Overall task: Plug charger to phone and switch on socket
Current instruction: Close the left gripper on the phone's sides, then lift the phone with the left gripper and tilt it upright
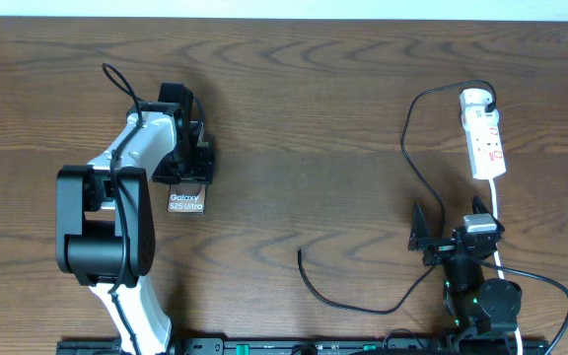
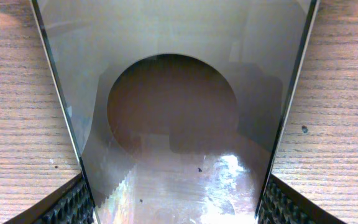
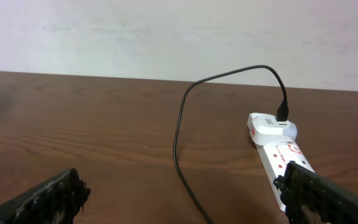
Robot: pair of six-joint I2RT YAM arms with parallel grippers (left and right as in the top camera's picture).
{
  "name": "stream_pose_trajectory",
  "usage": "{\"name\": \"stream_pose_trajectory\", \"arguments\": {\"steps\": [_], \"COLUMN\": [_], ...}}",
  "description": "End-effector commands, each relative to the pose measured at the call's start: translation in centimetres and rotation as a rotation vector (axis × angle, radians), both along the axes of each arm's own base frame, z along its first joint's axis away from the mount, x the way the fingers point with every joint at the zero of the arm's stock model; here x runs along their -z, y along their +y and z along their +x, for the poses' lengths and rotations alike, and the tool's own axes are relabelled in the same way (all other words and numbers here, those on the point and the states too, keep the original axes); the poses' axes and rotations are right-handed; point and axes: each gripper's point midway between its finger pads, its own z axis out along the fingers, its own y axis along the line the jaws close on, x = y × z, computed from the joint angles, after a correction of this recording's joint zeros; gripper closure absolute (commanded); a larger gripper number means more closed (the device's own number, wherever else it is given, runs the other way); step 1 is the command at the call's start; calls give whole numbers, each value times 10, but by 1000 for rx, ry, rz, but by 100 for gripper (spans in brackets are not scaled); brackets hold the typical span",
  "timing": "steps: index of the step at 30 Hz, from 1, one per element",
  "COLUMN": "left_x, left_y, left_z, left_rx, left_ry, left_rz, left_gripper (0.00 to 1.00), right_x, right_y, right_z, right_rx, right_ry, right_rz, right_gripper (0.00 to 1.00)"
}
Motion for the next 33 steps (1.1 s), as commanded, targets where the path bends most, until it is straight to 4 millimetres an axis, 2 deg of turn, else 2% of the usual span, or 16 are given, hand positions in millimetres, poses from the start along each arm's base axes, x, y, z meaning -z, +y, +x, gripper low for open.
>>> {"name": "stream_pose_trajectory", "arguments": {"steps": [1, 14, 19, 23, 26, 33], "left_x": [1, -74, -106, -127, -136, -165], "left_y": [-17, -18, -20, -21, -34, -88], "left_z": [0, 21, 19, 10, 6, -3], "left_rx": [4, 13, -13, -137, -207, -330], "left_ry": [3, -218, -288, -308, -295, -180], "left_rz": [-88, -102, -122, -151, -249, -647], "left_gripper": [93, 93, 93, 93, 93, 93], "right_x": [0, 0, 0, 0, 0, 0], "right_y": [2, 2, 2, 2, 2, 2], "right_z": [-1, -1, -1, -1, -1, -1], "right_rx": [-11, -11, -11, -11, -11, -11], "right_ry": [-2, -2, -2, -2, -2, -2], "right_rz": [-11, -11, -11, -11, -11, -11], "right_gripper": [1, 1, 1, 1, 1, 1]}}
